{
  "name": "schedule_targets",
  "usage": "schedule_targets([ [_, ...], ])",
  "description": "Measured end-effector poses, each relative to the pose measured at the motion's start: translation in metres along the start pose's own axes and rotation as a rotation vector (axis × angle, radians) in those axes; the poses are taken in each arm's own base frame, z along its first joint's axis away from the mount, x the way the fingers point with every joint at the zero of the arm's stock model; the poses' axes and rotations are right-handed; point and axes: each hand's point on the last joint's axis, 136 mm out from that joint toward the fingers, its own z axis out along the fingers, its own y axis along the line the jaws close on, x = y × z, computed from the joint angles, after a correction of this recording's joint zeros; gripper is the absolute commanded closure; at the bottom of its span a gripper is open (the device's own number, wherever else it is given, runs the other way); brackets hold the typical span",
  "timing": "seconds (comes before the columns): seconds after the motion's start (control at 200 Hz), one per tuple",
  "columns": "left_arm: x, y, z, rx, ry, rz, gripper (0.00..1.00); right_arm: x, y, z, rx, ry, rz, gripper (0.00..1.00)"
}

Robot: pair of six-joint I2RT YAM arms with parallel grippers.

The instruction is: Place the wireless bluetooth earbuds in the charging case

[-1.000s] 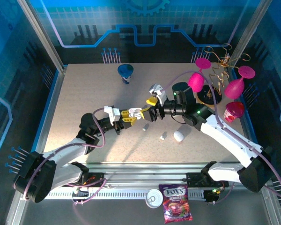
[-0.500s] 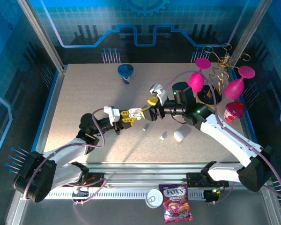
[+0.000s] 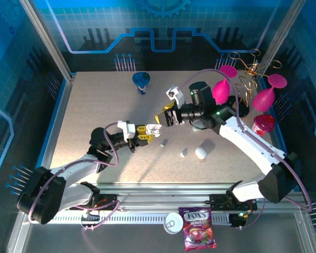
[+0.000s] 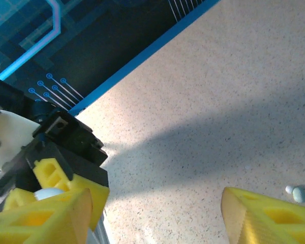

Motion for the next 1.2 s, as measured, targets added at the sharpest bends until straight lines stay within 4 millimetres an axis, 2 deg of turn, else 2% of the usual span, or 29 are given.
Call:
schedule_targets([
  [0.16, -0.002, -0.001, 0.0, 0.006, -0.006, 0.008, 1.0, 0.009, -0.002, 0.003, -0.005, 0.047, -0.001, 0.32],
  [0.335, 0.0, -0.001, 0.001, 0.005, -0.001, 0.0, 1.0, 0.01, 0.002, 0.0, -0.011, 0.048, -0.055, 0.31],
  [0.485, 0.0, 0.004, 0.001, -0.025, -0.002, -0.002, 1.0, 0.01, 0.015, -0.009, -0.03, 0.042, -0.12, 0.31],
  [0.81, 0.0, 0.006, 0.001, -0.035, 0.0, -0.033, 1.0, 0.024, 0.042, -0.027, -0.13, -0.015, -0.252, 0.3],
  [0.865, -0.001, 0.005, 0.002, -0.022, 0.002, -0.046, 1.0, 0.028, 0.048, -0.028, -0.164, -0.026, -0.29, 0.32],
  [1.046, -0.008, 0.0, 0.005, 0.024, -0.005, -0.068, 1.0, 0.042, 0.068, -0.022, -0.25, -0.032, -0.427, 0.48],
  [1.111, -0.008, -0.003, 0.005, 0.04, -0.004, -0.081, 1.0, 0.042, 0.069, -0.021, -0.254, -0.036, -0.46, 0.58],
  [1.201, -0.008, -0.005, 0.005, 0.054, -0.002, -0.09, 1.0, 0.042, 0.066, -0.018, -0.247, -0.038, -0.483, 0.63],
])
